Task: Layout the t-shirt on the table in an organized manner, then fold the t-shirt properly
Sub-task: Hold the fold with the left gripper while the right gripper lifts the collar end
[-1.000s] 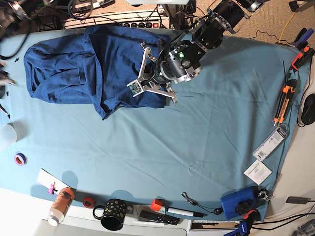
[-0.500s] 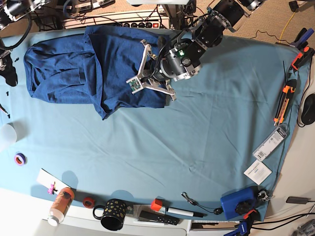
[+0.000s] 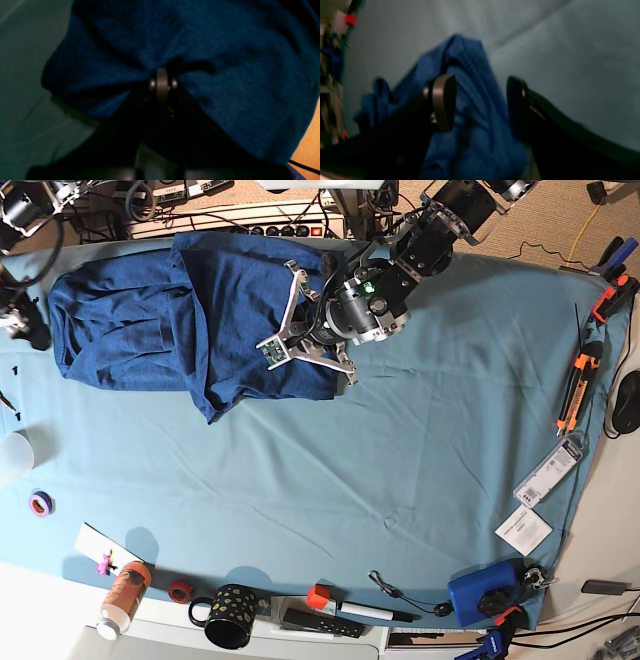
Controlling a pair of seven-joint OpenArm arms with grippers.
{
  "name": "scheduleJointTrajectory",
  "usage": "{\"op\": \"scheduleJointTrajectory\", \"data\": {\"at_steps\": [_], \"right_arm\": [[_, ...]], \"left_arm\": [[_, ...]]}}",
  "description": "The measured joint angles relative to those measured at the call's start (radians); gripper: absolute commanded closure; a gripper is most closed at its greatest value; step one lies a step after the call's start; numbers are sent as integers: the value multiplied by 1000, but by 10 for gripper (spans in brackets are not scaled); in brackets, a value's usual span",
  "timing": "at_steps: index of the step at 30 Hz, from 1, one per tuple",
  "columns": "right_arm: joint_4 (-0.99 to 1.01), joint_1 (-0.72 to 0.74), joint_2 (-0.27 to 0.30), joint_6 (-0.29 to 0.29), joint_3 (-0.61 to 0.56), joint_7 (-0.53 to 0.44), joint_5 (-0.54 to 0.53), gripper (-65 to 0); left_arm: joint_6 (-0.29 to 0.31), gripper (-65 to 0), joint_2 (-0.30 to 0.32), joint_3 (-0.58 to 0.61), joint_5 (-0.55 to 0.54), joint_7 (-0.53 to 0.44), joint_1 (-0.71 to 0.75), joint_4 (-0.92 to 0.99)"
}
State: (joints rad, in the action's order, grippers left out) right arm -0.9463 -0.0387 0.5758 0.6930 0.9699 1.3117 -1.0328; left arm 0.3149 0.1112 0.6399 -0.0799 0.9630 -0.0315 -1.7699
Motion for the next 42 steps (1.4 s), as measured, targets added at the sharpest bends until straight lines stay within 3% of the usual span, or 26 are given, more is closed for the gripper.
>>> {"op": "scheduleJointTrajectory", "data": {"at_steps": [3,8,17,27,42], "right_arm": [[-1,0,-6,2,-63,-47,11,-321],[-10,9,-31,8,-87,-161,135,-320],[-16,11,-89,16,-80,-202,101,-320],[-8,6,-19,8,-87,-190,155,-320],[-8,5,-33,7,-87,-228,125,-320]], "left_arm": [[0,0,0,0,0,0,0,0],[0,0,0,0,0,0,0,0],[0,0,0,0,0,0,0,0],[0,0,0,0,0,0,0,0],[0,0,0,0,0,0,0,0]]}}
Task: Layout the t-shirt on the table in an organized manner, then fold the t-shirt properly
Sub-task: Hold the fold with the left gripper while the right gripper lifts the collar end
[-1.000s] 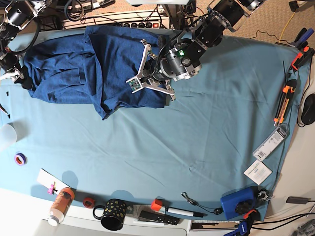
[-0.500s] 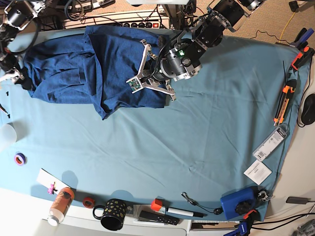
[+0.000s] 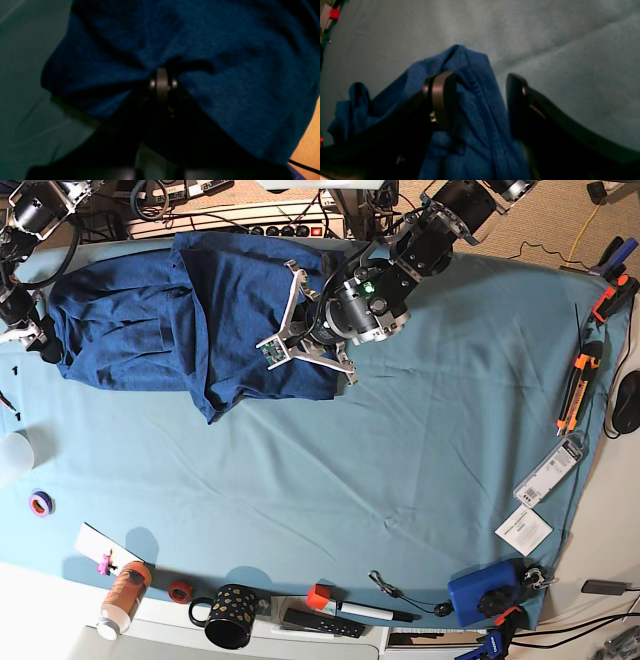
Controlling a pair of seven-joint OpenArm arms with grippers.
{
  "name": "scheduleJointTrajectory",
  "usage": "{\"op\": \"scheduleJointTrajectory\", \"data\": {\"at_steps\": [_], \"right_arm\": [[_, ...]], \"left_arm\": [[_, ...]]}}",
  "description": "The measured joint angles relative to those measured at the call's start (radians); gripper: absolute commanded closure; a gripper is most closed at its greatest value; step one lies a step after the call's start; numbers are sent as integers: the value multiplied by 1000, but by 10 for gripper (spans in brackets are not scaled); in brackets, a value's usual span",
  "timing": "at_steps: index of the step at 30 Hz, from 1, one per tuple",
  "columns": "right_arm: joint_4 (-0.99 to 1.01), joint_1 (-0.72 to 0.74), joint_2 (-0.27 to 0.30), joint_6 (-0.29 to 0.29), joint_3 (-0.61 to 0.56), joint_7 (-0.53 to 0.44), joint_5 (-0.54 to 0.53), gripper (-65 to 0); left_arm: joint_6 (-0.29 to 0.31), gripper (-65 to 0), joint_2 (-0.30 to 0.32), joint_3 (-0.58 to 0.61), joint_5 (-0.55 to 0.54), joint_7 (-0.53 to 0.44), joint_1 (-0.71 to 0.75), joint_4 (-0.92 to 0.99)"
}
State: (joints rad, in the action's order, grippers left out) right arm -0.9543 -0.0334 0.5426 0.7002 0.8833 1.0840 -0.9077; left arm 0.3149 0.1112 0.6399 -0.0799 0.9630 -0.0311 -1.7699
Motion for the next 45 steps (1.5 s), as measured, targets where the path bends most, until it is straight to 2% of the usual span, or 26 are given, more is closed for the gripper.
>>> {"op": "scheduleJointTrajectory", "data": {"at_steps": [12,17,23,28,39,45], "right_arm": [[5,13,6,-5,-1,0,-5,-320],[3,39,2,4,-1,-24,126,-320],[-1,34,-14,4,0,-41,121,-320],[-2,32,-14,4,1,55,40,-320],[-4,-57,-16,9,1,94,-116,-320],[-6,-64,-15,8,1,162,-186,-320]], "left_arm": [[0,0,0,0,0,0,0,0],[0,0,0,0,0,0,0,0],[0,0,0,0,0,-14,0,0],[0,0,0,0,0,-26,0,0],[0,0,0,0,0,-45,-5,0],[0,0,0,0,0,-49,-5,0]]}}
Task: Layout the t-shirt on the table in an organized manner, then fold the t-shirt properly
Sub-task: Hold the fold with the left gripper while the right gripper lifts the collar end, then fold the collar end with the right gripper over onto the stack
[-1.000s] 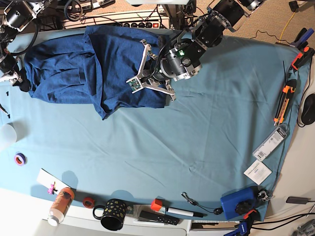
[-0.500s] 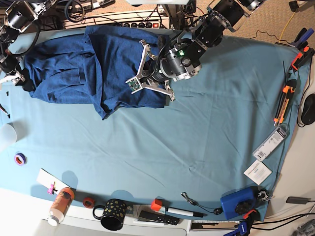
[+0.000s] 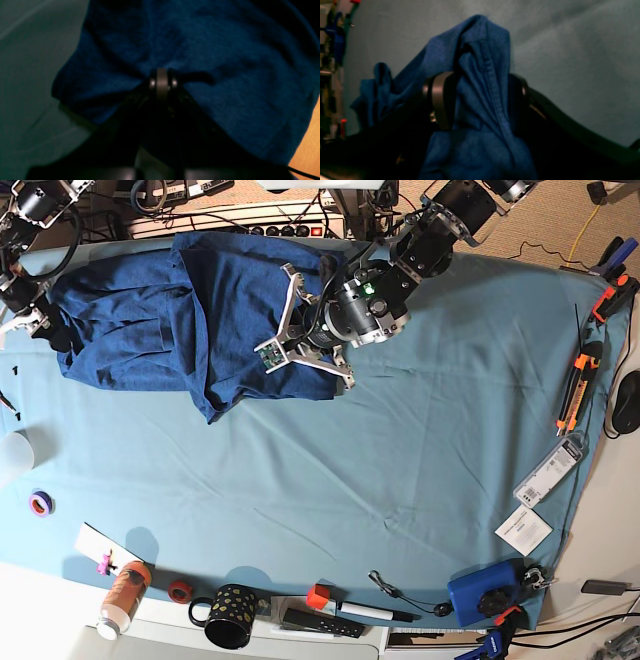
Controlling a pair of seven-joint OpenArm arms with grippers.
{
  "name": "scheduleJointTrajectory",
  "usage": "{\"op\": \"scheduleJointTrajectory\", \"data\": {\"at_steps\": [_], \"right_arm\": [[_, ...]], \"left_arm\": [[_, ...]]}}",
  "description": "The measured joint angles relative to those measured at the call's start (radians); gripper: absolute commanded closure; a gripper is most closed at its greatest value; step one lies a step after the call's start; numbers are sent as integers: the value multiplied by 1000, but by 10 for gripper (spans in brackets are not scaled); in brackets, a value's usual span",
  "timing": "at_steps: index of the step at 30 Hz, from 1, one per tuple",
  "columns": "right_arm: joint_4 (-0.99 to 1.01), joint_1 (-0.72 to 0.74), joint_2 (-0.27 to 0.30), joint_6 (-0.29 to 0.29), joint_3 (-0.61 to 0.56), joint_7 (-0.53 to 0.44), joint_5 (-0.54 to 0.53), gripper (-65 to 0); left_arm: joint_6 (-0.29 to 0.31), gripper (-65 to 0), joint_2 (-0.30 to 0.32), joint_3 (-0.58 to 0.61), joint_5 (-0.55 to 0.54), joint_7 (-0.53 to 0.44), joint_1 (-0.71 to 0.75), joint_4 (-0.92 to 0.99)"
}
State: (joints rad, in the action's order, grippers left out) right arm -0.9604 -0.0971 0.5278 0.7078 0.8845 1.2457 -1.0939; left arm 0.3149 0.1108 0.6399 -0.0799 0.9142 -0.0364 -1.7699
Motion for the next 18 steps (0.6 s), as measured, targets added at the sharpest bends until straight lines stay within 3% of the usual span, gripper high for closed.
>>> {"op": "scheduleJointTrajectory", "data": {"at_steps": [5,13,18], "right_arm": [[0,0,-10,0,-7,10,-17,-320],[-8,11,-27,19,-241,-96,-72,-320],[-10,26,-27,19,-275,-76,-86,-320]], "left_arm": [[0,0,0,0,0,0,0,0],[0,0,0,0,0,0,0,0],[0,0,0,0,0,0,0,0]]}}
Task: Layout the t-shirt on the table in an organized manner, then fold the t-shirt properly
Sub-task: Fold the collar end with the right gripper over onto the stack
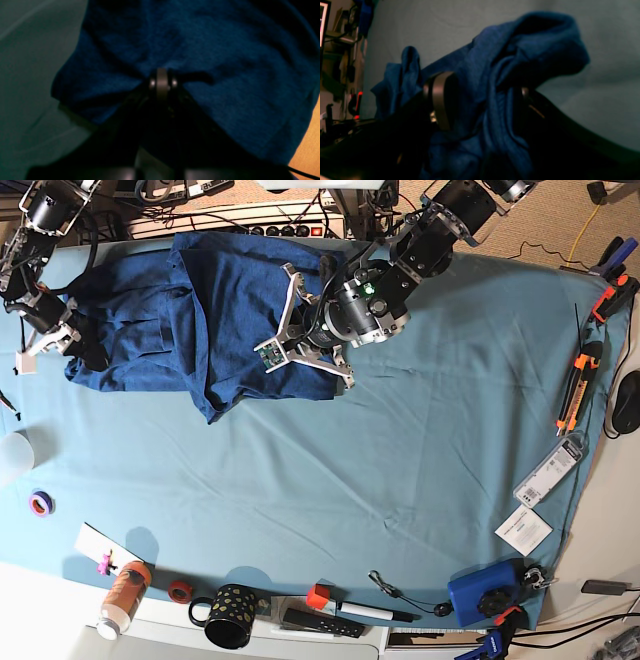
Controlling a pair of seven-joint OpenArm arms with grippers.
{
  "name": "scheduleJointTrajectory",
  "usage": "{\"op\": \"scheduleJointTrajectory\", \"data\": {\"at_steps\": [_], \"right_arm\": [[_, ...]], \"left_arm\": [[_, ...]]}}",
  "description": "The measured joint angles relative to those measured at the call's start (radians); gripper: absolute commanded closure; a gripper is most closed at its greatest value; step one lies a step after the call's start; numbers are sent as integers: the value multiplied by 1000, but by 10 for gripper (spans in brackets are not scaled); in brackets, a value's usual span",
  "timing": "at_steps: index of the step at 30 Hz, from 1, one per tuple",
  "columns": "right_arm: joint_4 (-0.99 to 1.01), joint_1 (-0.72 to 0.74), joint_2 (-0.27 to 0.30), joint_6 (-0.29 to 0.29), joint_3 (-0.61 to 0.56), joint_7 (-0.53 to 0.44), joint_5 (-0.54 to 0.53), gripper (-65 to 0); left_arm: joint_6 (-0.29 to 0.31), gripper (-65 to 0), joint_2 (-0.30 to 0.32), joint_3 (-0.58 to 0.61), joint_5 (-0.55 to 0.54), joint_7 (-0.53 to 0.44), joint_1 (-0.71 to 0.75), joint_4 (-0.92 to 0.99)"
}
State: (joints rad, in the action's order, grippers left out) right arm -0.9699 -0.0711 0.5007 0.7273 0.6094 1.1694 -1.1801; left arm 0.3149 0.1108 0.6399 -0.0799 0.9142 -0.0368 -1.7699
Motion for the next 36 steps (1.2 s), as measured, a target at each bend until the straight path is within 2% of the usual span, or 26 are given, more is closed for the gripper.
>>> {"op": "scheduleJointTrajectory", "data": {"at_steps": [14,20,25,26,27,29,30,31,36], "right_arm": [[-2,5,0,0,0,88,-27,-320],[-2,-22,-3,0,0,117,-131,-320],[-2,-29,-4,2,0,125,-138,-319],[-2,-29,-5,3,0,125,-138,-298],[-2,-30,-4,6,0,133,-134,-241],[-7,-29,-2,17,-4,162,-100,-61],[-7,-29,-2,16,-4,165,-96,0],[-7,-29,-2,15,-4,164,-96,0],[-7,-31,-2,15,-4,163,-108,0]], "left_arm": [[0,0,0,0,0,0,0,0],[0,0,0,0,28,0,0,0],[0,0,0,0,30,0,-1,0],[0,0,0,0,30,0,-1,0],[0,0,0,0,30,0,-1,0],[0,0,0,0,30,0,-1,0],[0,0,0,0,30,0,-1,0],[-2,0,0,0,30,0,-6,0],[-100,0,0,0,47,24,-68,0]]}}
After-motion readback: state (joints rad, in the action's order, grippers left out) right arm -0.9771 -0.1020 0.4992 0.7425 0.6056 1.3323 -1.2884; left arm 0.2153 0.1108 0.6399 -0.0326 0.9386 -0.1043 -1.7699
